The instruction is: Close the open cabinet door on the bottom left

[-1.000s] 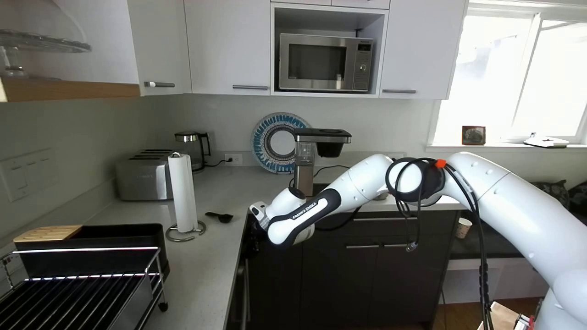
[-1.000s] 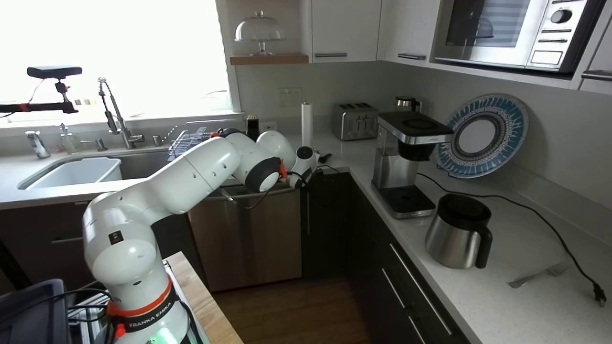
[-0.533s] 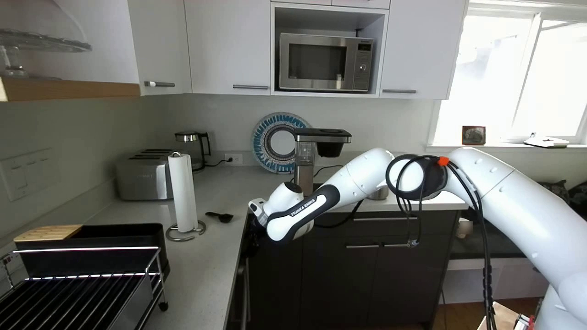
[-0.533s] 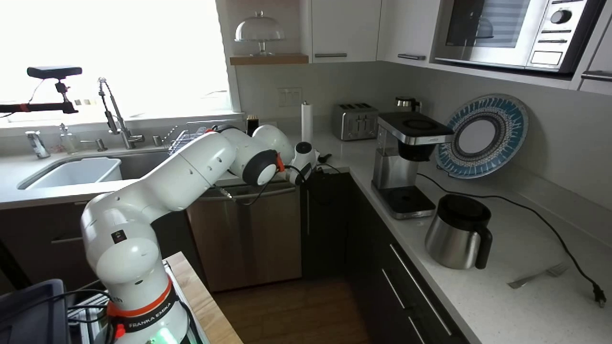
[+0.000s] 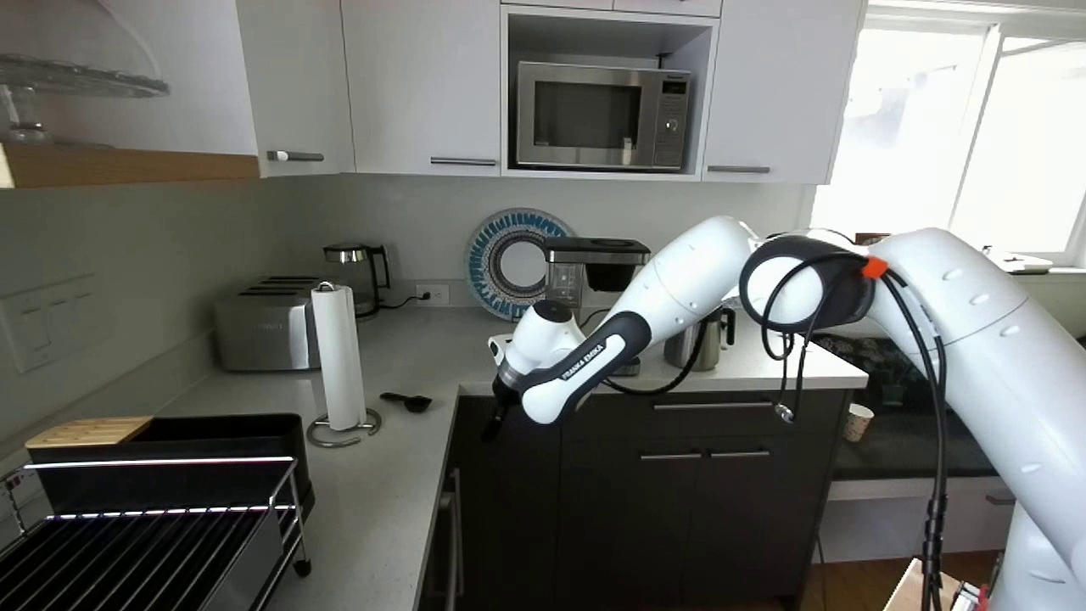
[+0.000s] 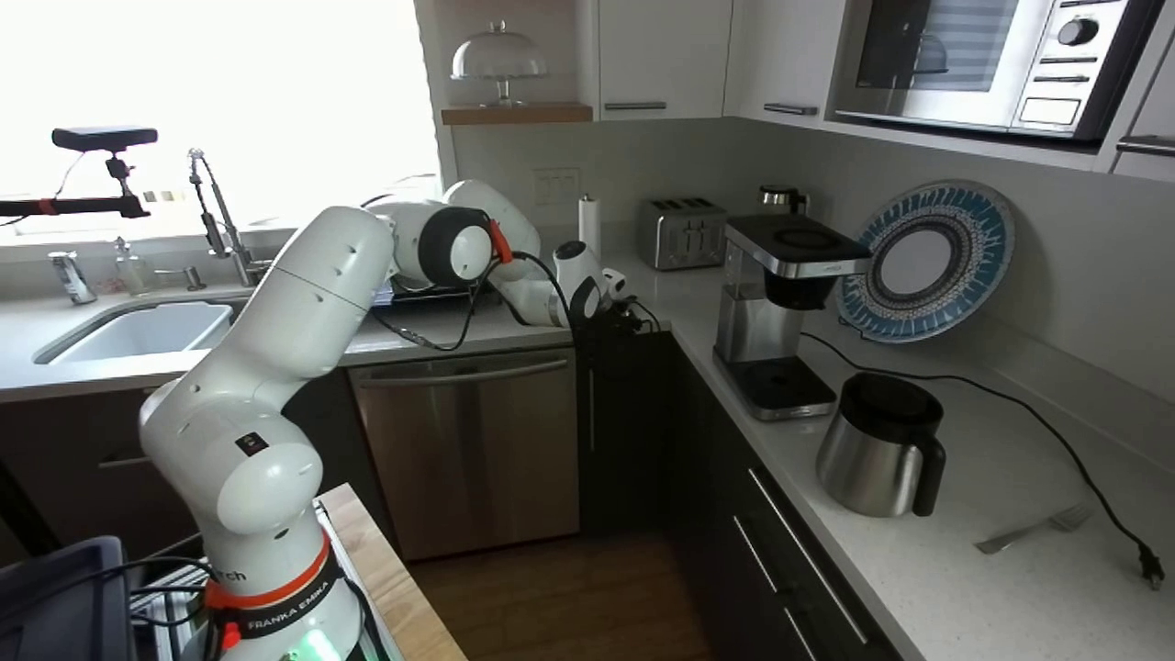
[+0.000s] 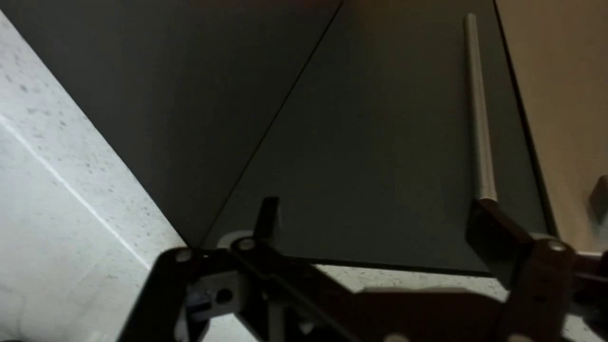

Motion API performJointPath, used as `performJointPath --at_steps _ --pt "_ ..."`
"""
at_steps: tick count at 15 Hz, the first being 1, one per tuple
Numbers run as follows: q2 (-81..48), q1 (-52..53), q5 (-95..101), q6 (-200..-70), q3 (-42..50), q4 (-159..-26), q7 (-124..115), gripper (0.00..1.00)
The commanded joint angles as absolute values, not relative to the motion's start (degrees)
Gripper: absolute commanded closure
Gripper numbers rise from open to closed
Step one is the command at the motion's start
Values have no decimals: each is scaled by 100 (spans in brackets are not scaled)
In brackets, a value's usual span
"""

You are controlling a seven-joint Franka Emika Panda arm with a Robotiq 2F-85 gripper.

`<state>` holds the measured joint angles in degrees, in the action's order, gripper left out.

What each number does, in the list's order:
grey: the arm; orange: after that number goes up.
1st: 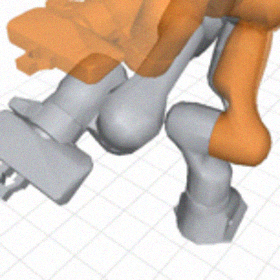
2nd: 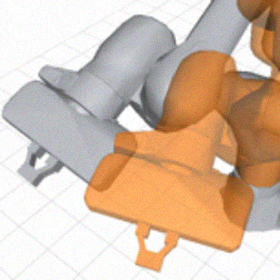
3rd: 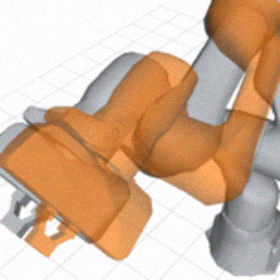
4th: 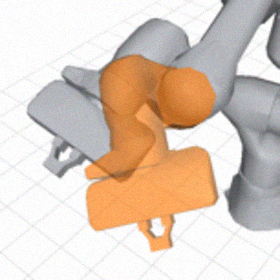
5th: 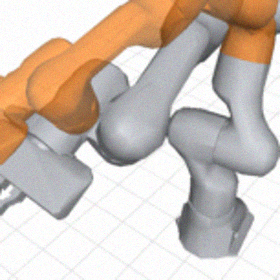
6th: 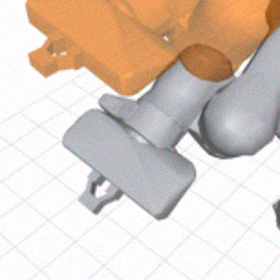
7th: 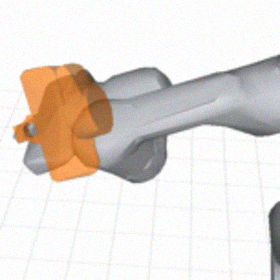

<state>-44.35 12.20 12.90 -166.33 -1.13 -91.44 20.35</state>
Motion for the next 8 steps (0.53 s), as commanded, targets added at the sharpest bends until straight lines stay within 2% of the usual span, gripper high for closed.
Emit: performJointPath --at_steps 1,8 --pt "-3232 1613 1386 -16347 366 -10547 746 0" --pt "-1399 1615 1301 -15644 450 -12609 -901 0"
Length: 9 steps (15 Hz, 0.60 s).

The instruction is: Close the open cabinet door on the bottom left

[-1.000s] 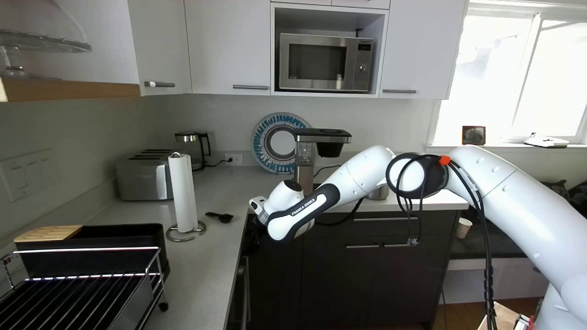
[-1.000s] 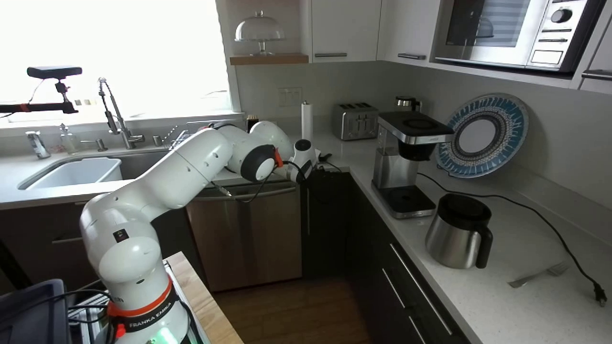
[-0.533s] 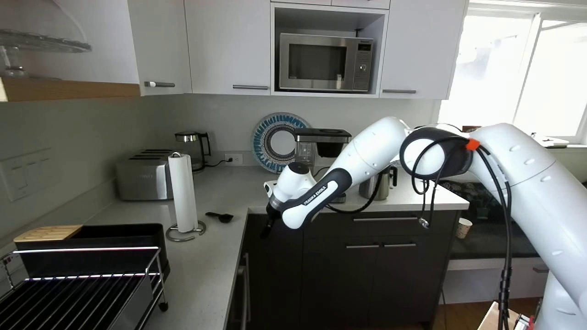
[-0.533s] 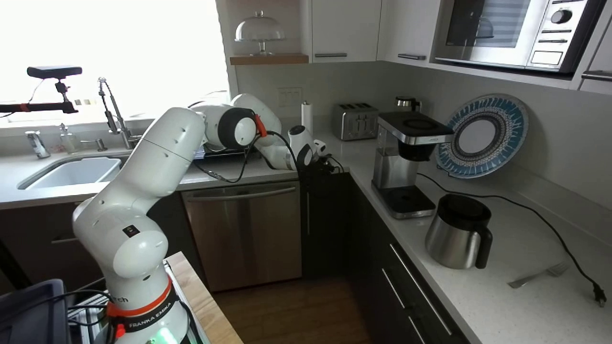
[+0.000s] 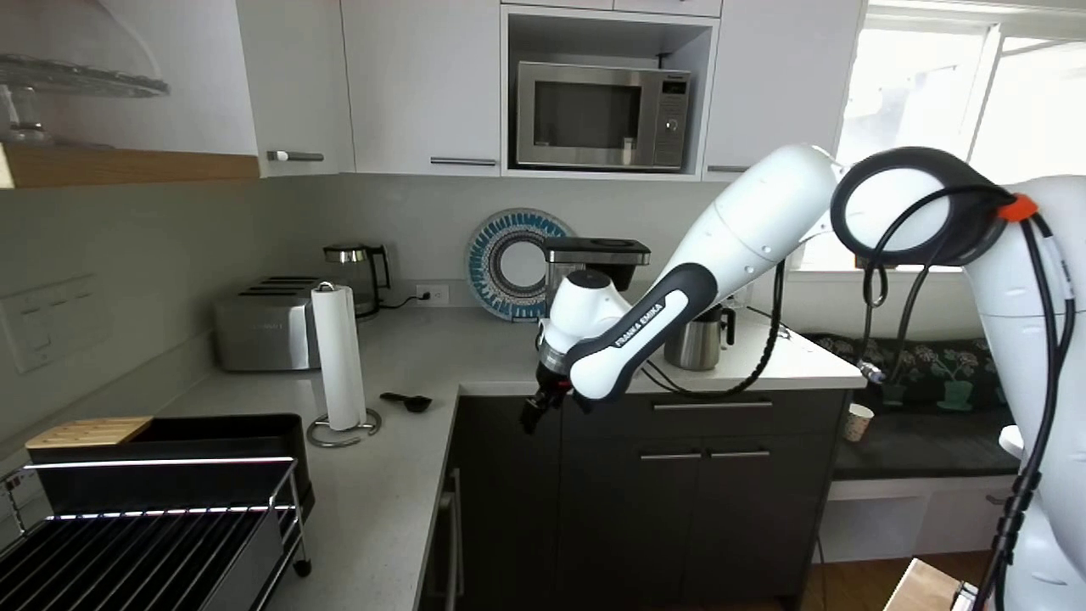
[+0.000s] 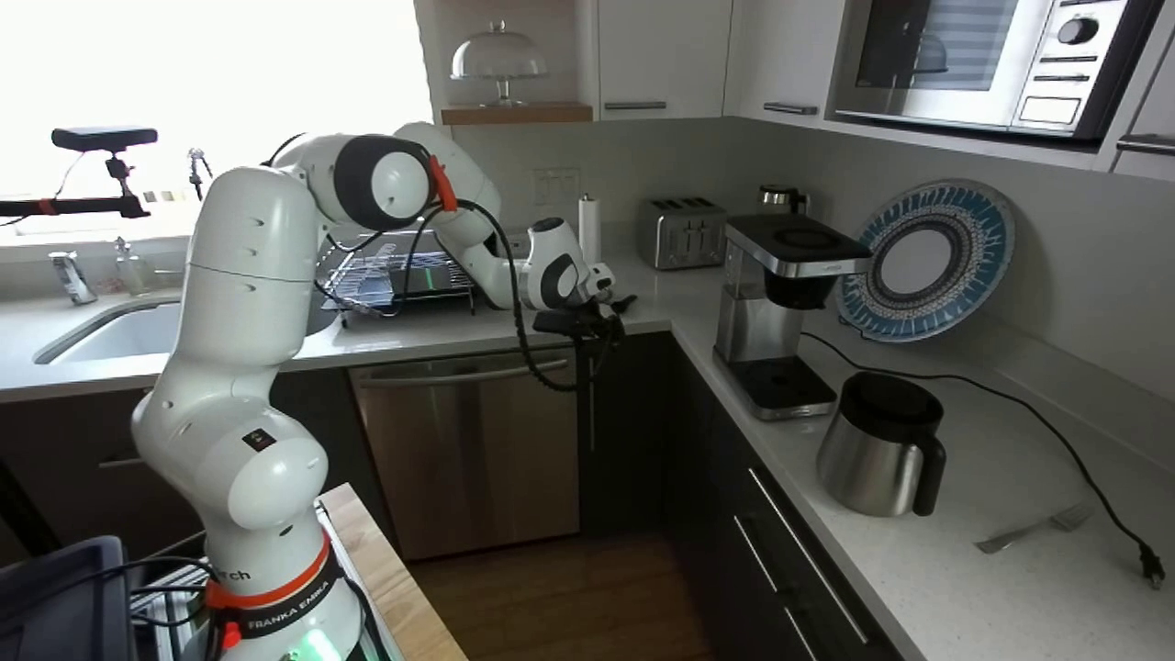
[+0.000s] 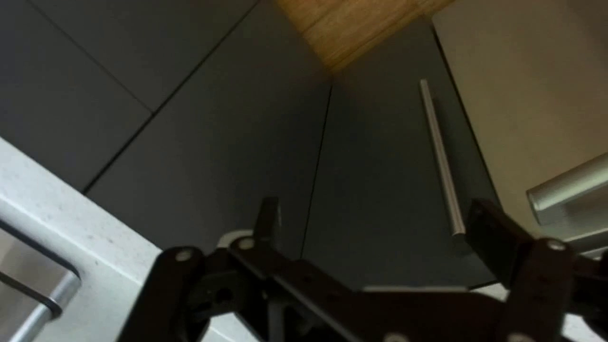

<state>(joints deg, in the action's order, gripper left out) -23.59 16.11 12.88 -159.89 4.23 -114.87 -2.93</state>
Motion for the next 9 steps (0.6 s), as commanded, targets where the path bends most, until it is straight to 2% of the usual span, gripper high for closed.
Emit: performJointPath --at_steps 1,7,8,9 --pt "-1122 1590 1338 -15527 443 -12923 -1121 0" --pt "217 1195 1183 -15258 6 -14268 -1573 0" --pt "-283 1105 1274 -15410 -47 -13785 -1452 0" --pt "-150 1050 1262 -15399 -116 -13900 -1449 0"
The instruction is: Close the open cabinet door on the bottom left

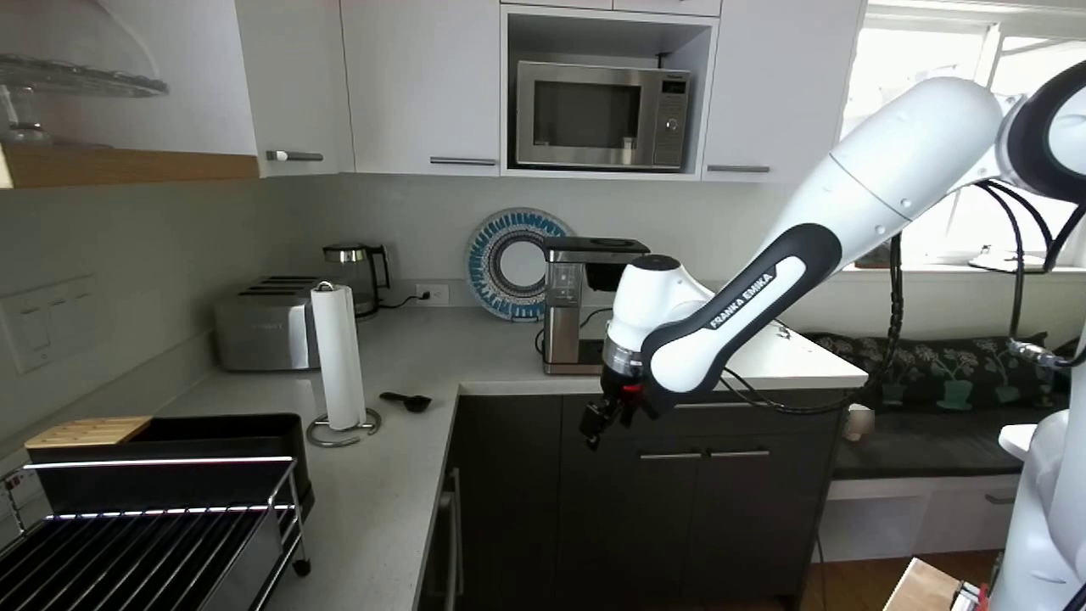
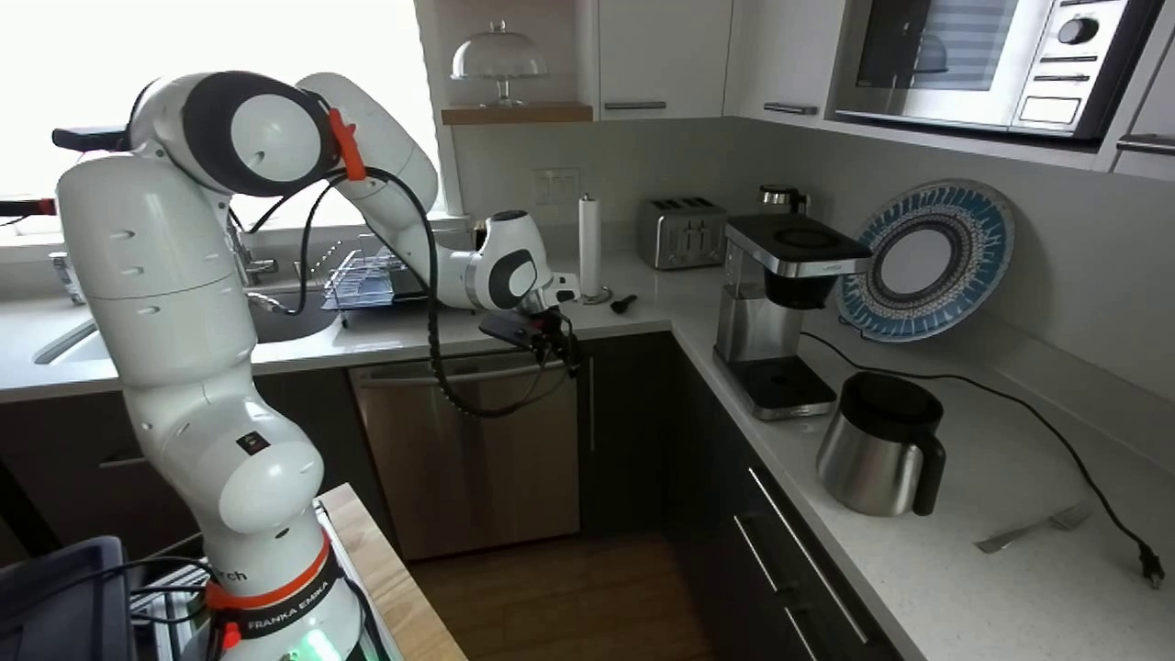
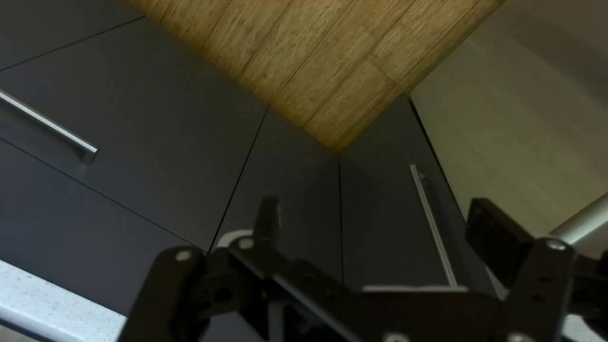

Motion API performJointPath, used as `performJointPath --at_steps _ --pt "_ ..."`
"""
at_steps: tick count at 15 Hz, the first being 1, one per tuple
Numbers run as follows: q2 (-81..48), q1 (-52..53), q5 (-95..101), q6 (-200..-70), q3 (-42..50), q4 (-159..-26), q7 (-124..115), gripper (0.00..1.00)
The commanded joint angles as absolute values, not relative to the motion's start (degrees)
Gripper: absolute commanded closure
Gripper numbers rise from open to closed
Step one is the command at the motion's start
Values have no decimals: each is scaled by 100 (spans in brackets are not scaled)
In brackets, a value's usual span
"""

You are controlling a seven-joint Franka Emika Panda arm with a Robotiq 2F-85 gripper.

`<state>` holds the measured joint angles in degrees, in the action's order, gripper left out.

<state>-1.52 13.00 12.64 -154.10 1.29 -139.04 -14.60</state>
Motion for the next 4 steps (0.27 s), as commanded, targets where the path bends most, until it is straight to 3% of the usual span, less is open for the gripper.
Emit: performJointPath --at_steps 1,4 --pt "-124 1014 1258 -15399 -158 -13894 -1445 0" --pt "-211 988 1263 -15399 -170 -13815 -1446 0"
